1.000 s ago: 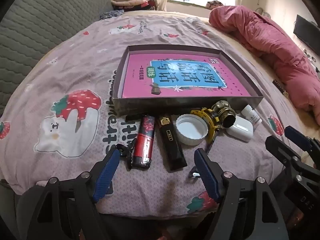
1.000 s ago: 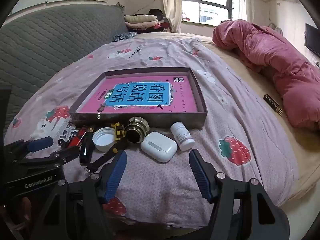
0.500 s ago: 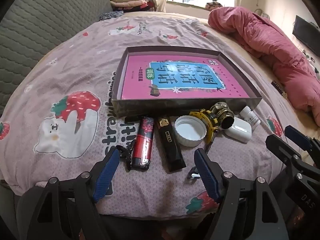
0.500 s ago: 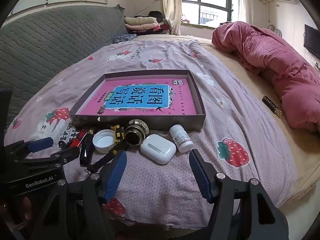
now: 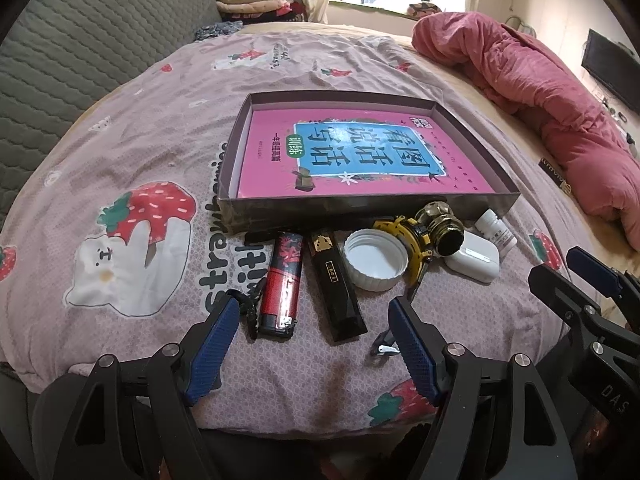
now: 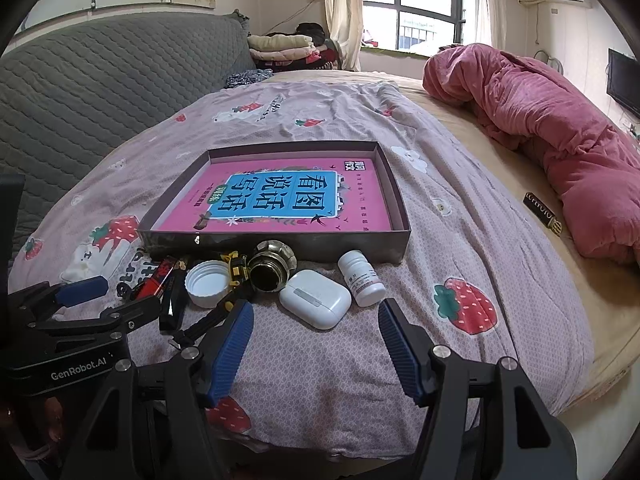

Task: Organize rigid objects
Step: 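Move the left gripper toward the black hair clip beside the red lighter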

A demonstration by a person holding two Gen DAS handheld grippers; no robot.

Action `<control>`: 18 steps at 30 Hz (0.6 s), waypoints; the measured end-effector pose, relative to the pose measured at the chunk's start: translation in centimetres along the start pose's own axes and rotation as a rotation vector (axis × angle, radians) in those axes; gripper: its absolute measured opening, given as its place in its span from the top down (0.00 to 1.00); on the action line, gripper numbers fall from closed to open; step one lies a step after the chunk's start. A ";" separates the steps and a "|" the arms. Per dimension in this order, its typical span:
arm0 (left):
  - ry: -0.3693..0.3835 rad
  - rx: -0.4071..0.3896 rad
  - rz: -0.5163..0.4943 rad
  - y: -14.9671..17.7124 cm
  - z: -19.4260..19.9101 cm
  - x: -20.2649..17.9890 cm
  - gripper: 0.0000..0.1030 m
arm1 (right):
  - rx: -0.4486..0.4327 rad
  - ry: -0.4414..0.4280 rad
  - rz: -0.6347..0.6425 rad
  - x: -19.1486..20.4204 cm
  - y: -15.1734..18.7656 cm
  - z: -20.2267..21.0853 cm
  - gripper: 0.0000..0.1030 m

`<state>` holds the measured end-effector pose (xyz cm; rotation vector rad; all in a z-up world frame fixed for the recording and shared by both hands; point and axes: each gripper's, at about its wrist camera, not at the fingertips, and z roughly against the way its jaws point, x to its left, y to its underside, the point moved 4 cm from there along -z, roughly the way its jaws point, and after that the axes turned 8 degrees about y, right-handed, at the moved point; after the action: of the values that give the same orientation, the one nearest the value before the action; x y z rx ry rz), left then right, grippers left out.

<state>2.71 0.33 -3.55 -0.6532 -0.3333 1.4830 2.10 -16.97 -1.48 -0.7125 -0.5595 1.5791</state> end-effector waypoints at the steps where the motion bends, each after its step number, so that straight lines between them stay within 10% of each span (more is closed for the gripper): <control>1: -0.001 -0.001 0.000 0.0 0.0 0.0 0.24 | -0.002 -0.002 0.000 0.0 0.0 0.0 0.38; 18: 0.001 -0.004 -0.004 0.0 -0.1 -0.1 0.24 | -0.010 0.010 -0.005 -0.1 -0.1 0.2 0.38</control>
<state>2.76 0.24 -3.59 -0.6562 -0.3371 1.4781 2.04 -17.04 -1.29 -0.7251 -0.5616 1.5684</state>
